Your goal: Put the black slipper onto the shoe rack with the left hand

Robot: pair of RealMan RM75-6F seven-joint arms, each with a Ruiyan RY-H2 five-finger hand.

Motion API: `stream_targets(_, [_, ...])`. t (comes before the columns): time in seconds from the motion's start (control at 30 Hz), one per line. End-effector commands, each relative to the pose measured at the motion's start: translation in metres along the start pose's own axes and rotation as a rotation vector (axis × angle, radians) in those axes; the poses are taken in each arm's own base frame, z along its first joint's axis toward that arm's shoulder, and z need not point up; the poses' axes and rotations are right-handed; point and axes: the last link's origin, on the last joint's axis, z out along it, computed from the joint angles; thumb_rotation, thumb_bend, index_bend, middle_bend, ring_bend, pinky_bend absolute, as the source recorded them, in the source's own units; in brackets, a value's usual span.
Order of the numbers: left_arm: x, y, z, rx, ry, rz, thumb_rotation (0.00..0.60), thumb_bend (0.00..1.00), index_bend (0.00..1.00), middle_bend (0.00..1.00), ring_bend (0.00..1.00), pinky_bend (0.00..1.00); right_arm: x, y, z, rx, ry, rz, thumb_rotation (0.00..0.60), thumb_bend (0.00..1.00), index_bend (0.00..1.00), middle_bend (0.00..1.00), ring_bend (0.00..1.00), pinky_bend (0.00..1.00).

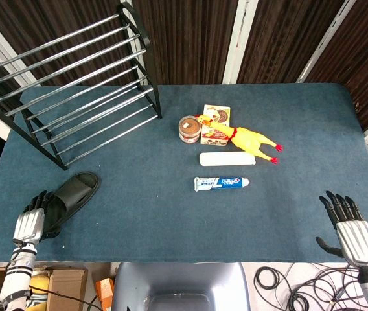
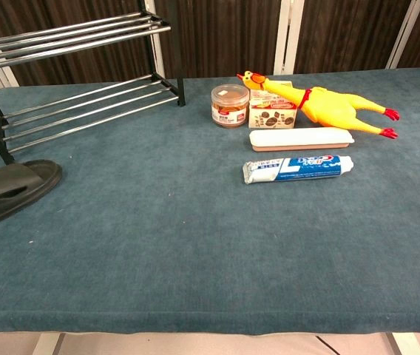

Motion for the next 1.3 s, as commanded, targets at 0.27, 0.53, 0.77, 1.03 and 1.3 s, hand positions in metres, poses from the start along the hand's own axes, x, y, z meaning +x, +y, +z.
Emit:
stream_targets(0.27, [0.001,-0.003,0.004,0.057,-0.031,0.004,0.6,0.24,0.0,0.02,0.02,0.21,0.001,0.002,0.0,-0.002,0.003,0.003,0.6,0.15,0.0,0.0,0.0,0.0])
stream_targets(0.53, [0.002,-0.008,0.01,0.08,-0.07,-0.011,0.6,0.24,0.1,0.24,0.24,0.42,0.002,0.002,-0.001,0.0,0.006,0.004,0.6,0.15,0.0,0.0,0.0,0.0])
stream_targets(0.77, [0.004,-0.007,0.01,0.07,-0.071,-0.034,0.6,0.26,0.38,0.51,0.5,0.69,0.001,0.001,0.0,0.004,-0.002,0.004,0.6,0.15,0.0,0.0,0.0,0.0])
stream_targets(1.03, [0.014,0.013,0.004,-0.018,-0.011,-0.14,0.6,0.32,0.51,0.65,0.64,0.83,0.003,0.001,0.001,0.005,-0.002,0.01,0.6,0.15,0.0,0.0,0.0,0.0])
stream_targets(1.3, [0.032,0.048,0.002,-0.075,0.077,-0.254,0.6,0.32,0.55,0.68,0.68,0.87,0.004,0.002,0.001,0.007,0.001,0.016,0.6,0.15,0.0,0.0,0.0,0.0])
